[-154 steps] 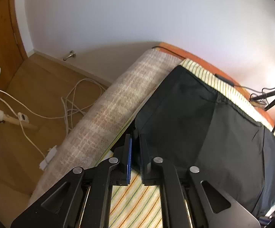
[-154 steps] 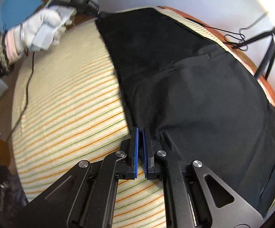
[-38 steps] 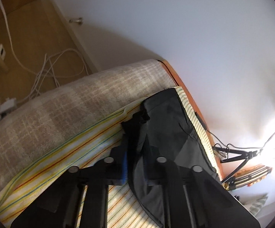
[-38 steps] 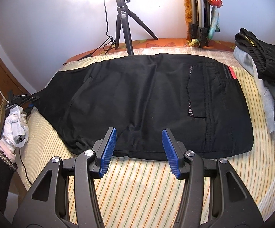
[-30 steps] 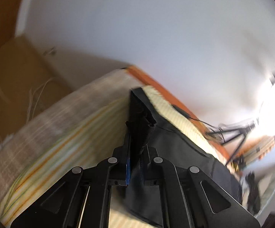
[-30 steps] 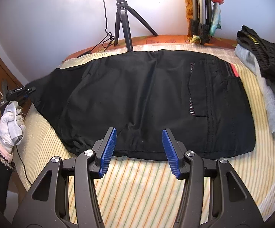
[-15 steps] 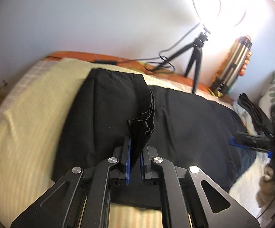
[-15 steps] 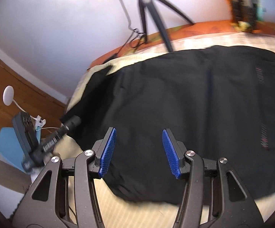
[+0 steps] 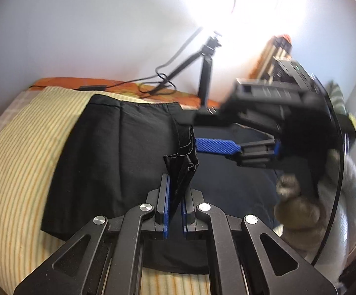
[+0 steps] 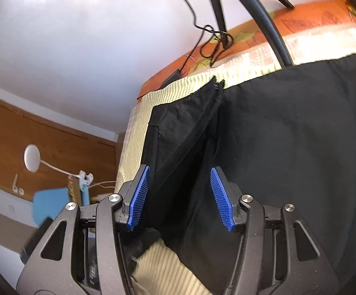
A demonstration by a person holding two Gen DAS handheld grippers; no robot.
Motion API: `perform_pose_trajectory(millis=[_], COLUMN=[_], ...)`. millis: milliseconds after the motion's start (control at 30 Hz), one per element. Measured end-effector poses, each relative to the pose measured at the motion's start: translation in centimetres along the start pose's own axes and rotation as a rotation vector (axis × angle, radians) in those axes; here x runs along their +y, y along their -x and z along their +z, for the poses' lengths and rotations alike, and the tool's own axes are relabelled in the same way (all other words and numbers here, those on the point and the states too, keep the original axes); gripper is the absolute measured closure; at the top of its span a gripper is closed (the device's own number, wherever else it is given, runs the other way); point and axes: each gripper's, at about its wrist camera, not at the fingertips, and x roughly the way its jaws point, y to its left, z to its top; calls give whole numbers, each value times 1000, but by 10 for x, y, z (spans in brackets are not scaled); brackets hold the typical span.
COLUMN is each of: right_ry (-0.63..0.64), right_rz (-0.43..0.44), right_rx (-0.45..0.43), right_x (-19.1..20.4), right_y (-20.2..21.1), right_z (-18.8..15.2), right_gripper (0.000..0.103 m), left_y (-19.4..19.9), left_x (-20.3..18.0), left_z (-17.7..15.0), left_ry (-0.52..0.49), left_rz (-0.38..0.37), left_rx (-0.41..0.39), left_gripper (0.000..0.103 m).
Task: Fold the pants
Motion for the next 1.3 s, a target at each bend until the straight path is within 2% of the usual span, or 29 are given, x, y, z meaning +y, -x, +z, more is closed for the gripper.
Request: perform_pose_trajectory(millis=[167, 233, 300, 367, 467, 567, 667, 733, 800, 867, 967, 1033, 1100, 1167, 1300], right_ry=[-71, -54, -3, 33, 58, 103, 161, 186, 200, 218, 223, 211, 201, 197, 193], right_rz=[21, -10, -93, -134, -153, -189, -232, -255, -268, -288, -309, -311, -320, -325, -347], right_rx=[1, 9, 29, 40, 30, 11, -16, -36, -50, -58, -64, -70, -80, -84, -88], right_x=[-16, -16, -13, -9, -3, 1, 0, 5, 4, 2, -4, -13, -19, -24, -35], right_y=[5, 7, -1, -6, -6, 1, 21, 26, 34, 41, 49, 58, 63, 69, 83], right_z=[0, -2, -2, -5, -8, -8, -3, 2, 5, 5, 5, 5, 4, 3, 3], right_gripper=[49, 49, 52, 87, 94, 97, 98, 98, 98, 98, 98, 98, 98, 98, 98], left_y=[-7, -9, -8, -6, -7, -10, -10, -3, 9, 26, 47, 48, 41, 33, 14], left_x=[-24, -29, -32, -36, -41, -43, -44, -45, -42, -36, -17, -1, 17, 31, 38], left_z=[-13, -15, -16, -18, -18, -15, -11, -10, -10, -9, -6, 0, 7, 10, 10], left_ry=[-91, -95, -91, -99, -116, -122, -117, -117, -116, -118, -99, -98, -99, -88, -88], left_rz=[7, 2, -10, -15, -19, -37, -51, -68, -86, -89, -51, 10, 95, 135, 165], left_rx=[22, 31, 36, 35, 44, 67, 88, 96, 92, 66, 22, 11, 26, 38, 65], left_gripper=[97, 97, 97, 97, 97, 97, 86, 84, 76, 74, 74, 74, 74, 74, 74])
